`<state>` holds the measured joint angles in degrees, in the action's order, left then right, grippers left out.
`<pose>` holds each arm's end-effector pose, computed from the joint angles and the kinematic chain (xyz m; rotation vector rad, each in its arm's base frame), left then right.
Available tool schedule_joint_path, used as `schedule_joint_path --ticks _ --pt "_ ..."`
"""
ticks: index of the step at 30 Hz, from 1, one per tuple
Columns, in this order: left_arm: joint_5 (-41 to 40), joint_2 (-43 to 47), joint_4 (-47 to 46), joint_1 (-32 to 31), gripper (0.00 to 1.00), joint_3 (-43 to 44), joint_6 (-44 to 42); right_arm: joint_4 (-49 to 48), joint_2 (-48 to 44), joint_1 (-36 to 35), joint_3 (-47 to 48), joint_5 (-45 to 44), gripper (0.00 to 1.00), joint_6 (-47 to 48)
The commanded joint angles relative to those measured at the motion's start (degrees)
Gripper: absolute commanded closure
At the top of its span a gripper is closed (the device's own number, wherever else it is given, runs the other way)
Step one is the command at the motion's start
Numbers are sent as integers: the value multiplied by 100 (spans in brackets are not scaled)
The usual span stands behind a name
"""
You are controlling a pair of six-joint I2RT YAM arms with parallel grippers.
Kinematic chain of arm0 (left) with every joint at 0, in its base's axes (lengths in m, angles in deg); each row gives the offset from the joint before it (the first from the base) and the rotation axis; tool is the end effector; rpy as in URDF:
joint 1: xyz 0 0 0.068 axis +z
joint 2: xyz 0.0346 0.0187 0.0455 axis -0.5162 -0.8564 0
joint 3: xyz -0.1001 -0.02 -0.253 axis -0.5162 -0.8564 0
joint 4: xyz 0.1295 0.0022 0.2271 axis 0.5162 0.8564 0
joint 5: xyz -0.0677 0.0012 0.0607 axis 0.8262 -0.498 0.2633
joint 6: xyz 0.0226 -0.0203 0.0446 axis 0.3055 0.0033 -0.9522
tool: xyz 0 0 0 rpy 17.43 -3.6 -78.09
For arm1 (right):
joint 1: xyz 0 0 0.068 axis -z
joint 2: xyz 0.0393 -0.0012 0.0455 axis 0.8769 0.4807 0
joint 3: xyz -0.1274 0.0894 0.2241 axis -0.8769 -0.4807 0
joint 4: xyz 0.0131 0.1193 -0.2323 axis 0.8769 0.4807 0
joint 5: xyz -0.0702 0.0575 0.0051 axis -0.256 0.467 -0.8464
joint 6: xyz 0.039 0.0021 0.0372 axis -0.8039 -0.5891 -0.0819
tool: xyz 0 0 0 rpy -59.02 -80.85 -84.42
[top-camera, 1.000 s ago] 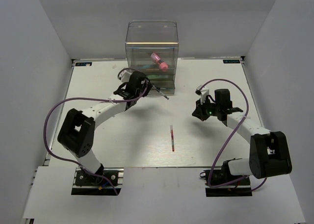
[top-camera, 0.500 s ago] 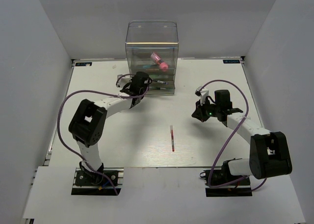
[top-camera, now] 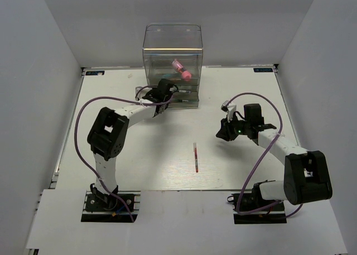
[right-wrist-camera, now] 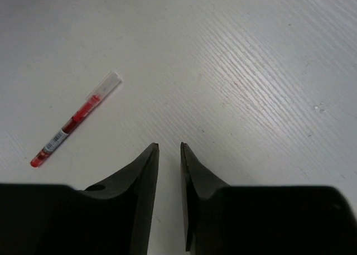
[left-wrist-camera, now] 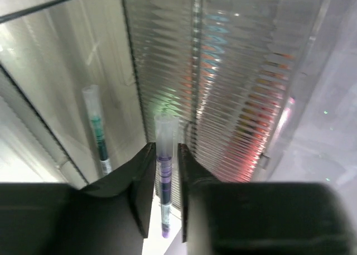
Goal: Sort the stationery into containers
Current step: Place the stationery into the container, then grab a piece of stationery with the right arm
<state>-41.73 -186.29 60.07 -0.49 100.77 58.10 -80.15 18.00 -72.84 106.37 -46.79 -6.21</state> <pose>0.3823 -0.2126 0.1977 -1.5795 1.5907 -0.7225 0.2513 0.0720 0.1935 -0.8516 2.0844 0.6373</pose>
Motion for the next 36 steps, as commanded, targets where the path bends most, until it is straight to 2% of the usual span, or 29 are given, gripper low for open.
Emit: schedule_joint_path --ticks 1,2,6,10,13,14,17,18,20,21,24,25,28,36 --pt "-214 47 635 11 66 262 187 197 -189 -11 41 430 68 179" --pt "-214 47 637 11 60 262 187 215 -181 6 32 526 64 180" --pt "-214 47 777 11 43 262 248 320 -189 6 23 755 61 197" --pt "-152 100 777 11 34 201 248 390 -181 -47 49 922 58 241" --pt "-21 354 488 11 34 34 179 426 -119 -117 76 1072 58 215" --pt "40 441 209 11 33 -123 -92 434 -67 -187 111 1037 58 110" --pt "295 942 -22 -41 33 -474 -515 556 275 -520 425 582 60 -241" --pt "366 1091 -118 -42 33 -563 -995 732 372 -695 523 493 60 -294" --pt "620 1564 30 -42 30 -800 -1288 821 671 -907 725 97 62 -539" --pt "804 1750 135 -42 29 -906 -1725 813 750 -1126 831 -17 62 -611" --pt "946 2443 835 -42 15 -1310 -2307 909 1145 -1538 1164 -649 58 -953" --pt "999 2612 987 10 9 -1546 -2431 970 1251 -1602 1331 -912 54 -980" --pt "885 3315 1269 11 2 -2082 -2853 1102 1638 -1891 1605 -1282 51 -1165" --pt "1025 4765 1621 -112 1 -3138 -3521 1304 2104 -2543 1869 -2223 48 -1508"
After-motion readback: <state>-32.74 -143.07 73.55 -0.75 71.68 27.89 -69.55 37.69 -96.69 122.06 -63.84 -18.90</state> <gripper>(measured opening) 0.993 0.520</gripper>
